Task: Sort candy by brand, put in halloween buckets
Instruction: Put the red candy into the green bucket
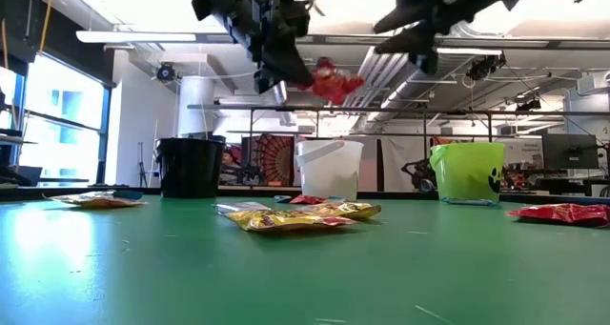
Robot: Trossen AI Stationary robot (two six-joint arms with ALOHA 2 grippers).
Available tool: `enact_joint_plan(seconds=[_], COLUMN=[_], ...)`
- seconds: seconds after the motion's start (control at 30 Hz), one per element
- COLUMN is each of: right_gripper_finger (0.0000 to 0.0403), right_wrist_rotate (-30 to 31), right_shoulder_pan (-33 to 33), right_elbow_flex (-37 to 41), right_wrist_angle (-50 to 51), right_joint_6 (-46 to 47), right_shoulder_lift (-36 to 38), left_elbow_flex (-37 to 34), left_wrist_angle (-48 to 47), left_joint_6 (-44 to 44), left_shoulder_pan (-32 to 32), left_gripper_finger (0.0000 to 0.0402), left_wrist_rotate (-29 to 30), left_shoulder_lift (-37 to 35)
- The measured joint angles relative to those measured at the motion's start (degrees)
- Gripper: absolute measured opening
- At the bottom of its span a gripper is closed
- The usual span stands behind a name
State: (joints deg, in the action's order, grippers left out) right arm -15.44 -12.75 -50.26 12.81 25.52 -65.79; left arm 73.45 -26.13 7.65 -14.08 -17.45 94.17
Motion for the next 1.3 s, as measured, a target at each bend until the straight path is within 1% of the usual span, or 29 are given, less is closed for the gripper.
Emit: enact_joint_plan(seconds=[0.17,0.33,0.4,0.53,0.6,0.77,0.87,0.97,1.1,1.2,1.3], right_gripper_finger=[0.0162,0.0191,0.0196,0.0198,0.0198,0.0199,0.0199,0.0199,0.0199,0.0199,0.0198], right_wrist_rotate=[-0.6,-1.1,-1.0,-0.9,-0.6,0.7,3.2,3.4,1.4,-2.8,-7.8], right_shoulder_pan=[0.0,0.0,0.0,0.0,0.0,0.0,0.0,0.0,0.0,-0.4,-1.2], right_elbow_flex=[0.0,0.0,0.0,0.0,0.0,0.0,0.0,0.0,0.0,0.0,0.0], right_wrist_angle=[-7.0,-11.6,-13.0,-14.8,-14.8,-14.7,-13.6,-13.2,-13.1,-15.2,-17.8], right_joint_6=[5.6,8.9,9.0,6.1,4.5,0.0,-2.6,-3.9,-4.8,-5.4,-5.4], right_shoulder_lift=[-4.5,-7.7,-8.8,-10.4,-10.4,-6.9,-4.6,-4.3,-7.1,-9.3,-11.3], left_elbow_flex=[0.0,0.0,0.0,0.0,0.0,0.0,0.0,0.0,0.0,0.0,0.0], left_wrist_angle=[2.7,3.4,3.1,3.0,3.1,3.3,3.3,3.4,3.4,3.5,3.4], left_joint_6=[-5.1,-8.1,-9.1,-9.7,-9.7,-9.4,-9.0,-8.3,-8.3,-7.7,-7.7], left_shoulder_pan=[-1.4,-2.0,-2.1,-1.8,-1.8,-1.7,-2.0,-2.0,-1.9,-1.8,-1.8], left_gripper_finger=[0.0001,0.0001,0.0001,0.0001,0.0001,0.0001,0.0001,0.0001,0.0001,0.0001,0.0001], left_wrist_rotate=[0.1,-0.9,-1.3,-2.2,-3.6,-4.1,-4.1,-4.1,-4.6,-4.7,-6.4], left_shoulder_lift=[-1.5,-2.5,-2.7,-2.7,-2.7,-2.7,-2.7,-2.7,-2.7,-2.7,-2.7])
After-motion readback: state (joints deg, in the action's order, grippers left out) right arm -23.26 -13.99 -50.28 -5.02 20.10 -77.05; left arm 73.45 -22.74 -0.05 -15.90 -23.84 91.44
